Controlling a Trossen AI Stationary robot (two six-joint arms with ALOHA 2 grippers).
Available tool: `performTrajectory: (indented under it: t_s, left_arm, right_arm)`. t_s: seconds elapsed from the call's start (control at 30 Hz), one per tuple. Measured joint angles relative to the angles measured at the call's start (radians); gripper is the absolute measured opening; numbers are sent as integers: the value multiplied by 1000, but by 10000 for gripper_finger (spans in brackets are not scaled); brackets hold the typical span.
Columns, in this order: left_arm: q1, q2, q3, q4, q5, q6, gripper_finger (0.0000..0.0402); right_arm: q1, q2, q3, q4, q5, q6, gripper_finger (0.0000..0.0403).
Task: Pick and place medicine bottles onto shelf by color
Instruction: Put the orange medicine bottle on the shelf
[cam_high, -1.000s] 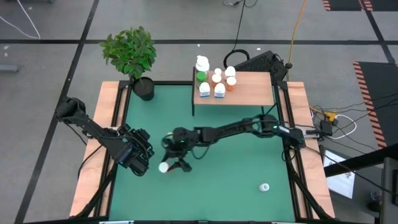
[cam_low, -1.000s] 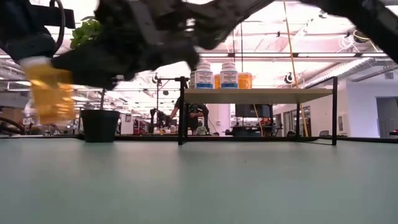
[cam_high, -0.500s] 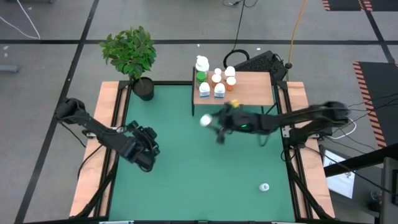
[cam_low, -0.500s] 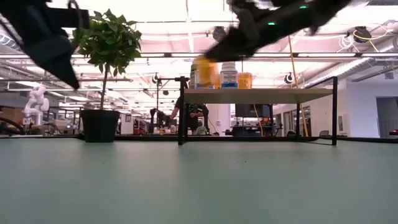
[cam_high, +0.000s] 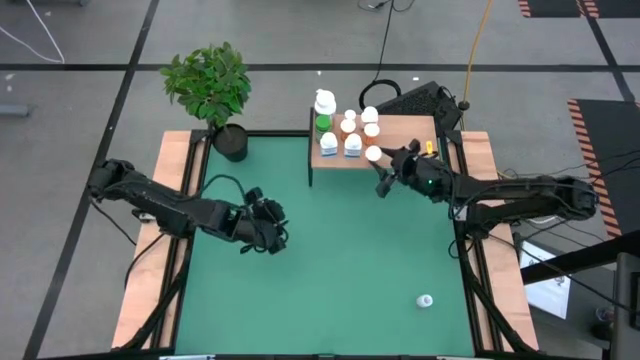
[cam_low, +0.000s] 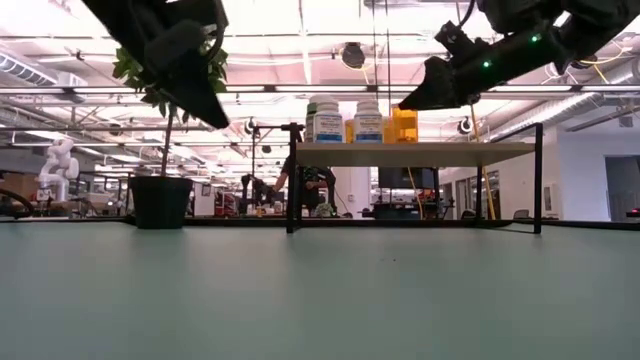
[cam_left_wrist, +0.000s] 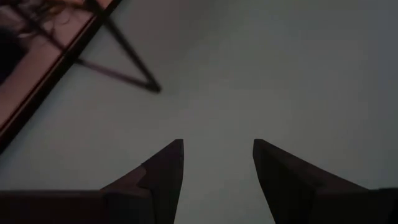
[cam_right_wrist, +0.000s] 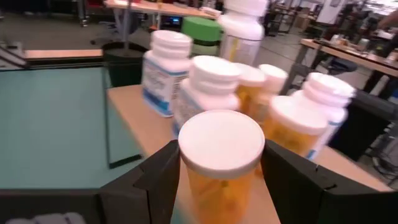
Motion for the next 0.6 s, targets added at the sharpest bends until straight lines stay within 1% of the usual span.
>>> performTrajectory:
  t_s: [0.07, 0.2, 0.4, 0.5, 0.6]
  left_arm:
    - [7, 0, 0, 39, 16, 31, 195]
    - [21, 0, 0, 72, 39, 50, 195]
    - [30, 0, 0, 76, 41, 2, 195]
    - [30, 0, 0, 76, 41, -5, 196]
    - [30, 0, 0, 76, 39, -13, 196]
  right_arm:
    - [-22, -4, 0, 2, -5, -6, 203]
    - [-79, 7, 0, 8, -82, 12, 203]
    - [-165, 24, 1, 28, -170, 69, 205]
    - [-188, 26, 1, 30, -204, 94, 213]
    - [-198, 27, 1, 20, -207, 115, 230]
